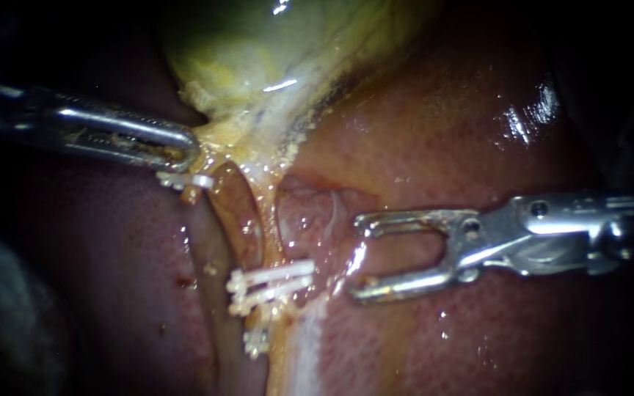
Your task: Going back second clip right tube
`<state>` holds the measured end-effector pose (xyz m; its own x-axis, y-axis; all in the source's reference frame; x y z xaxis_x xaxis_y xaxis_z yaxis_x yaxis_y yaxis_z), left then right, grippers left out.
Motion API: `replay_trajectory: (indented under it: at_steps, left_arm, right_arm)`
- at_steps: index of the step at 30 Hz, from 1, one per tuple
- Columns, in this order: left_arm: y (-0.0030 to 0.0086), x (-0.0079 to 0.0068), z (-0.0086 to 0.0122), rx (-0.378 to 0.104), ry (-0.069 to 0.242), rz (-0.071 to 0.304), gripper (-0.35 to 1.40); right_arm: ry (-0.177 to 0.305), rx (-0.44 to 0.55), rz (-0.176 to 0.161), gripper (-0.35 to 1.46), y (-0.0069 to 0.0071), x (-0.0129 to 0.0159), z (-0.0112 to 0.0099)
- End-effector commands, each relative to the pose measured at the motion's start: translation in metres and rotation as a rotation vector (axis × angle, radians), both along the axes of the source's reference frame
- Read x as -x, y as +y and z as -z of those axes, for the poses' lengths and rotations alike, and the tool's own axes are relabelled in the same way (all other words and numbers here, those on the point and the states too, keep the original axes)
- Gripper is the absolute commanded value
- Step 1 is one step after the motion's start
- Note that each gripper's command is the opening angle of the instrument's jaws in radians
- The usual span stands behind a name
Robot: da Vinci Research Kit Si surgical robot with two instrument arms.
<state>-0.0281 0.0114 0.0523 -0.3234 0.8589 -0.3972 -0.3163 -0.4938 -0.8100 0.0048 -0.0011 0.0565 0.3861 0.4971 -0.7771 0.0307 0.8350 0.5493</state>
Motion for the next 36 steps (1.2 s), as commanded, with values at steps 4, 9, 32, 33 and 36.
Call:
replay_trajectory:
  at_steps: [4,9,32,33,36]
  left_arm:
    - [0.0000,0.0000,-0.0003,0.000,0.000,0.000,-0.35]
    - [-0.0001,0.0003,-0.0009,0.004,0.002,0.001,-0.35]
    - [-0.0011,0.0040,-0.0064,0.019,-0.002,-0.019,-0.35]
    - [-0.0011,0.0040,-0.0064,0.019,-0.002,-0.020,-0.35]
    - [-0.0010,0.0035,-0.0062,0.018,-0.004,-0.022,-0.35]
  right_arm:
    - [-0.031,0.025,0.028,0.50,0.0005,0.0012,0.0000]
    - [-0.035,0.041,0.024,0.50,0.0014,0.0018,0.0002]
    - [-0.034,0.039,0.024,0.50,0.0015,0.0026,0.0007]
    - [-0.037,0.040,0.026,0.50,0.0015,0.0026,0.0007]
    - [-0.039,0.041,0.022,0.50,0.0014,0.0022,0.0009]
